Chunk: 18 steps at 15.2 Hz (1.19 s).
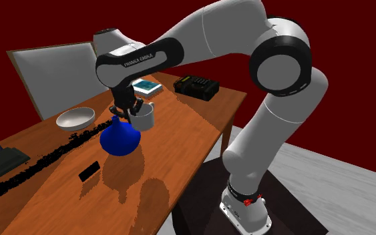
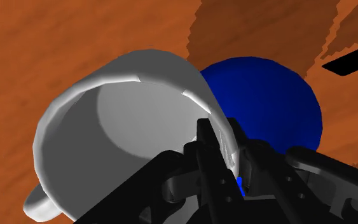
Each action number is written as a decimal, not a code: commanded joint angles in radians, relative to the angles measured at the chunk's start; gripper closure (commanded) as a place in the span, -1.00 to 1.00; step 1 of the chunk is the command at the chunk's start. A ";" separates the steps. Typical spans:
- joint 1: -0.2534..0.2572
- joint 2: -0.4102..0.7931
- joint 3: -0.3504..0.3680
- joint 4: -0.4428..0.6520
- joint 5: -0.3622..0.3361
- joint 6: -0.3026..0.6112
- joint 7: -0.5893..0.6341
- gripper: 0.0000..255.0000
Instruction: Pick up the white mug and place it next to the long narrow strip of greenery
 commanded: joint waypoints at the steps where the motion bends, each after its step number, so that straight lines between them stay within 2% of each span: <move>1: 0.016 0.025 0.037 0.023 -0.007 0.000 0.059 1.00; 6: 0.054 0.119 0.129 0.118 -0.053 -0.018 0.213 1.00; 10: 0.096 0.224 0.196 0.216 -0.120 -0.041 0.347 1.00; 15: 0.189 0.396 0.254 0.377 -0.244 -0.094 0.527 1.00; 18: 0.193 0.403 0.249 0.344 -0.251 -0.056 0.534 1.00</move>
